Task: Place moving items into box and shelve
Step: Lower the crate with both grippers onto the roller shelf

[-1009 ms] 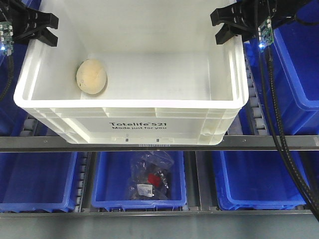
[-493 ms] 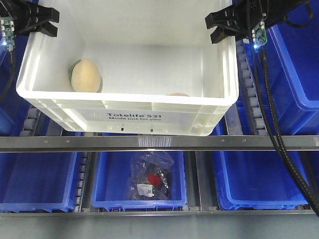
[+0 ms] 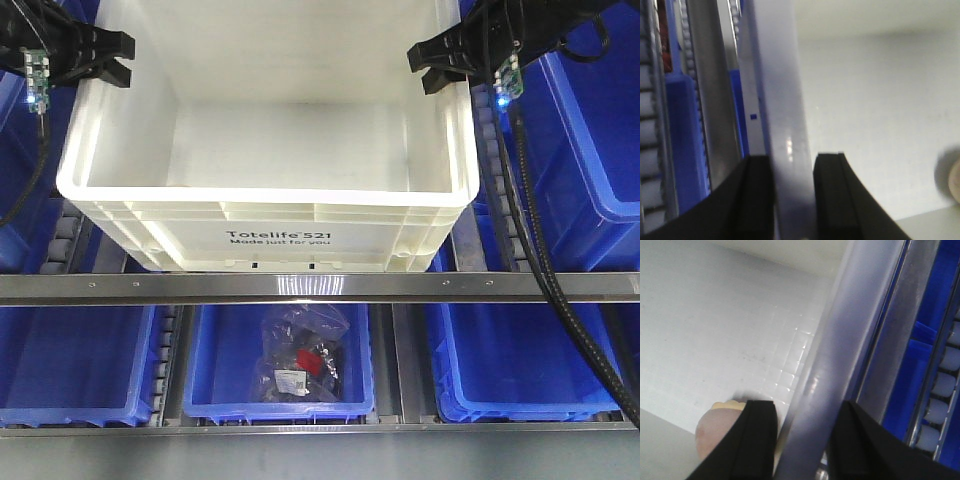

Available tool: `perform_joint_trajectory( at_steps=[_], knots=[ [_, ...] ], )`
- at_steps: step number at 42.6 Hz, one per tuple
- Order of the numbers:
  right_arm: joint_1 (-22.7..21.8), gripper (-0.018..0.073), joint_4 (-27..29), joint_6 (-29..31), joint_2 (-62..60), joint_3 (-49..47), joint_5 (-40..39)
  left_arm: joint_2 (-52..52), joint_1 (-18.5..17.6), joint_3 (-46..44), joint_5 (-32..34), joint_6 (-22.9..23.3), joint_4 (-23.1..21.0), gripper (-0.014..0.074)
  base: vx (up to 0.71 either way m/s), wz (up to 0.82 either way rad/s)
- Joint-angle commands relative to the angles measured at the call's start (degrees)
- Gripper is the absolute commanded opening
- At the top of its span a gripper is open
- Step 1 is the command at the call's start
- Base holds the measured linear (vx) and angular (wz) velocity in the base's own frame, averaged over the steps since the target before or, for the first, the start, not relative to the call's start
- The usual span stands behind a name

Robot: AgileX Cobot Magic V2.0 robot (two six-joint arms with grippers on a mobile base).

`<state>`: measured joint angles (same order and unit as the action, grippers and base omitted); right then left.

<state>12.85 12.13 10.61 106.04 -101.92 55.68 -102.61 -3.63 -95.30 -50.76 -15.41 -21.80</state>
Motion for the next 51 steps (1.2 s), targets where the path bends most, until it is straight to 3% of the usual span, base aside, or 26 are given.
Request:
perform_joint_trajectory(
  at_steps=[1, 9, 15, 38, 39, 40, 51],
  knots=[
    [1.0, 0.0000, 5.1, 2.2, -3.8, -2.2, -6.4, 3.1, -1.0, -2.2, 2.8, -0.6, -6.8, -0.0004, 0.00, 0.00],
    [1.0, 0.0000, 5.3, 2.2, -3.7, -2.2, -6.5, 2.9, -1.0, -2.2, 2.8, 0.2, -6.8, -0.0004, 0.00, 0.00],
    [1.0, 0.0085, 5.3, 2.2, -3.7, -2.2, -6.7, 1.7, -1.0, -2.2, 2.6, 1.0, -6.8, 0.0059, 0.00, 0.00],
    [1.0, 0.0546, 3.7, 2.2, -3.7, -2.2, -7.3, 1.4, -1.0, -2.2, 3.7, 0.8, -6.0, 0.0399, 0.00, 0.00],
    [1.0, 0.0556, 3.3, 2.2, -3.7, -2.2, -7.4, 1.4, -1.0, -2.2, 3.7, 0.8, -5.7, 0.0409, 0.00, 0.00],
    [1.0, 0.0602, -5.1, 1.9, -3.7, -2.2, -6.9, 1.4, -1.0, -2.2, 3.4, 1.8, 2.2, 0.0433, 0.00, 0.00],
    [1.0, 0.0590, -8.0, -6.8, -4.3, -2.2, -5.9, 2.3, -1.0, -2.2, 2.8, 6.2, 5.6, 0.0433, 0.00, 0.00]
  ],
)
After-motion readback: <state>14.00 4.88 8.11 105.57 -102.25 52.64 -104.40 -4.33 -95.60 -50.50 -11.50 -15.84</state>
